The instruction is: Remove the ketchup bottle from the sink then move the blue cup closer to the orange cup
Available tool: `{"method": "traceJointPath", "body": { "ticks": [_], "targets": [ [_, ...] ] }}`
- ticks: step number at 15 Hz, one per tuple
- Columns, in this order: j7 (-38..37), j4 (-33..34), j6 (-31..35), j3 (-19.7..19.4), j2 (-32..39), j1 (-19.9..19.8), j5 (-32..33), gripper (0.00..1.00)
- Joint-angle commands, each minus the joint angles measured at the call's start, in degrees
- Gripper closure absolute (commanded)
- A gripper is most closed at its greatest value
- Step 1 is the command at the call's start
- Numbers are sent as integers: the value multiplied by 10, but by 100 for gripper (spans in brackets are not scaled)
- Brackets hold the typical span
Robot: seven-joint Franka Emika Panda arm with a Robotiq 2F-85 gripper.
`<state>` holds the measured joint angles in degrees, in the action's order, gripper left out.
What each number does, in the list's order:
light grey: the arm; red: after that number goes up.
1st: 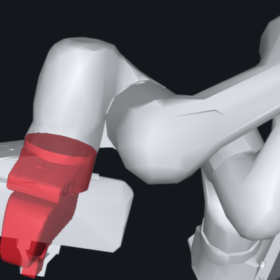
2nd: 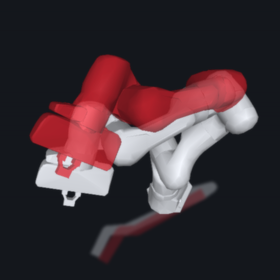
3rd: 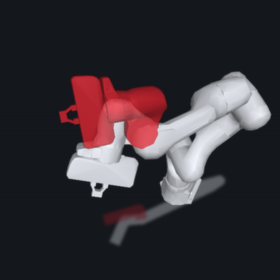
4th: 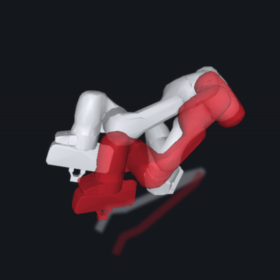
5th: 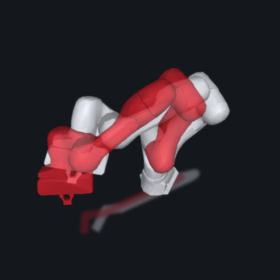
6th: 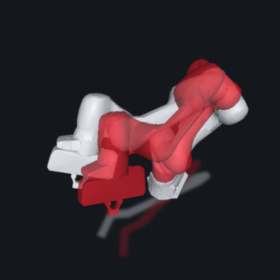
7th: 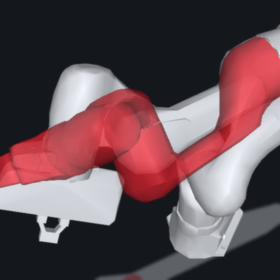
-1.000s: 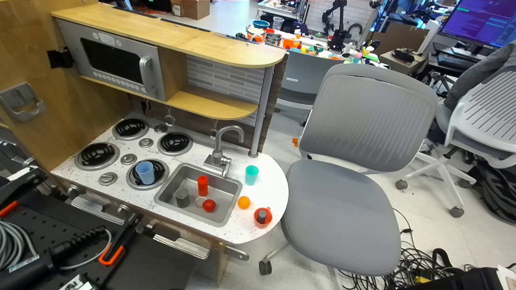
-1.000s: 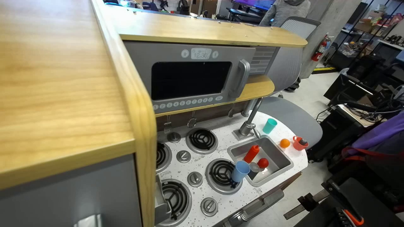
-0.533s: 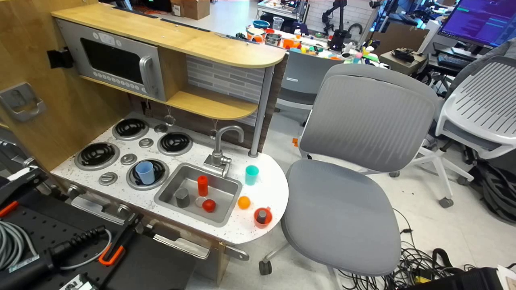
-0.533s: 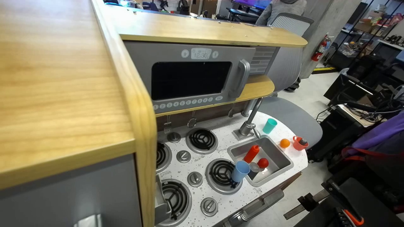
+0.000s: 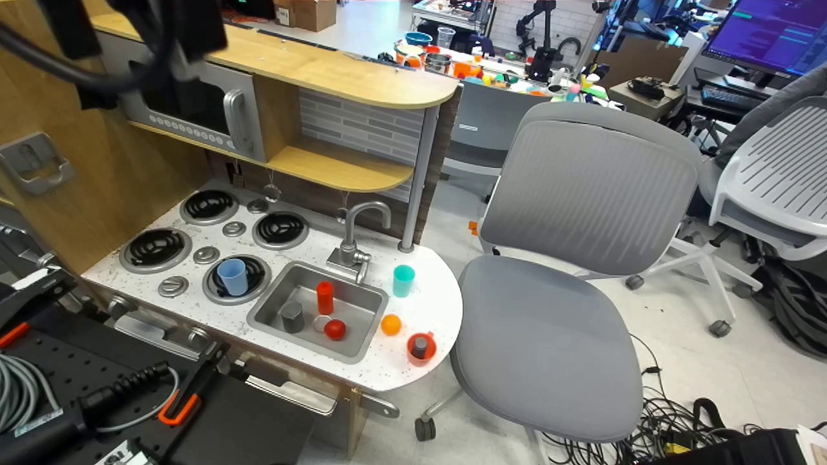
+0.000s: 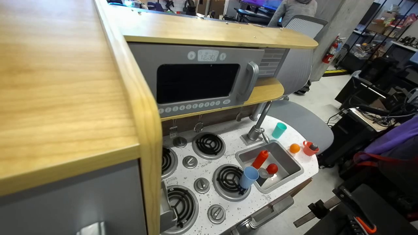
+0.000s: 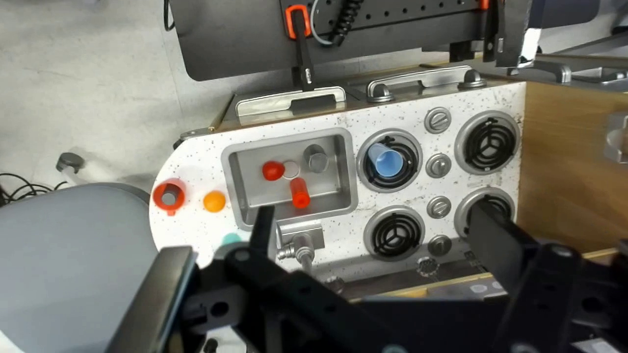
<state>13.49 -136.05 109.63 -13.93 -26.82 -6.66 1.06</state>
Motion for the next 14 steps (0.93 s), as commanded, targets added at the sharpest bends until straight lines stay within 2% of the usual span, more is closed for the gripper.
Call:
{"method": "traceJointPath", "body": {
  "ticks": [1, 6, 9, 11, 14],
  "targets": [
    [33, 4, 104, -13, 108, 3, -21, 0],
    [82, 44, 223, -17, 289, -8, -69, 0],
    [136, 80, 269, 5, 396, -27, -128, 0],
    [145, 108, 307, 27, 464, -43, -129, 0],
    [108, 149, 405, 49, 560, -55, -83, 0]
  ]
}}
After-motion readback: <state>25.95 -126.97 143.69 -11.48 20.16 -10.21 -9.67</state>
